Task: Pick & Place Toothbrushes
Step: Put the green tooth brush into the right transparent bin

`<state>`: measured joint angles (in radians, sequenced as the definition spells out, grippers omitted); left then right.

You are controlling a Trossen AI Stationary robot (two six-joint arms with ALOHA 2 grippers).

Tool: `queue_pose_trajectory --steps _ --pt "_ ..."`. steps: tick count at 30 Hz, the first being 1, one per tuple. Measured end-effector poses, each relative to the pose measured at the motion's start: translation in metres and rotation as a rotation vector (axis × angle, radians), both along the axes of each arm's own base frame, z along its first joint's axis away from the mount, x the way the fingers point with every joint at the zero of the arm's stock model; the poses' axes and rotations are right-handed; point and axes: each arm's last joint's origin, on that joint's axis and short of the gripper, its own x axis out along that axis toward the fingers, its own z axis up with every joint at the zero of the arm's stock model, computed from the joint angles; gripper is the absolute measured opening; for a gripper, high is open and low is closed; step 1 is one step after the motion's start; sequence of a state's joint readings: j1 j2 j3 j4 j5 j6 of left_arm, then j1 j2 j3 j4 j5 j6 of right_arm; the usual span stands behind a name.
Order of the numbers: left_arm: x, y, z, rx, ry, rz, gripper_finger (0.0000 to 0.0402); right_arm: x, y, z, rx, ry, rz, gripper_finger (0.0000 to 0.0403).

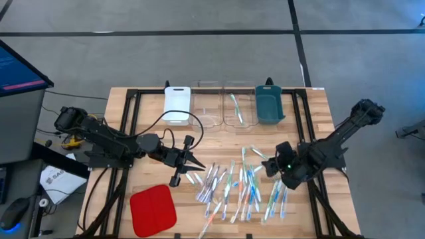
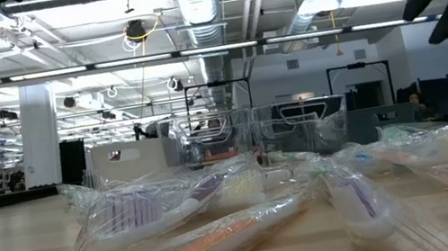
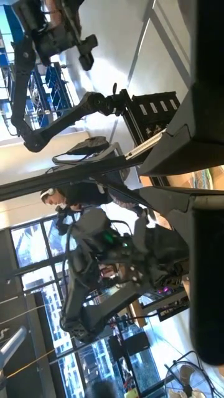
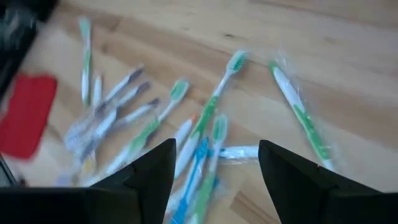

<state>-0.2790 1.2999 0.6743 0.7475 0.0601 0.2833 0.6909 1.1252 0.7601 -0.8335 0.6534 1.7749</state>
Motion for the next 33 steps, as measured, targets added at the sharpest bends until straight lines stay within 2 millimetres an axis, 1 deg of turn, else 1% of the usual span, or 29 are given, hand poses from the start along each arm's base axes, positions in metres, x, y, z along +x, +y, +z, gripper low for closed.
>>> queue_pose_trajectory --steps 3,8,14,19,27,30,33 --pt "0.0 0.0 0.0 0.0 0.0 0.0 0.0033 0.003 -0.005 -0.004 0.002 0.009 -0.043 0.0224" --pt "0.0 0.0 0.0 0.0 0.0 0.0 0.0033 0.008 -0.007 -0.004 0.016 0.044 0.023 0.0224" --pt "0.0 0.0 0.0 0.0 0.001 0.0 0.0033 0.013 -0.001 -0.003 0.099 0.078 0.142 0.0224" --pt "0.0 0.0 0.0 0.001 0.005 0.0 0.0033 0.016 0.005 -0.014 0.185 0.175 0.134 0.0218" --pt "0.0 0.0 -0.001 0.002 0.006 0.0 0.0033 0.022 0.014 -0.039 0.277 0.357 0.088 0.0179" --pt "0.0 0.0 -0.001 0.002 0.006 0.0 0.0033 0.023 0.014 -0.043 0.288 0.404 0.082 0.0154" --pt "0.0 0.0 -0.001 0.002 0.006 0.0 0.0033 0.019 0.01 -0.045 0.268 0.452 0.048 0.0121"
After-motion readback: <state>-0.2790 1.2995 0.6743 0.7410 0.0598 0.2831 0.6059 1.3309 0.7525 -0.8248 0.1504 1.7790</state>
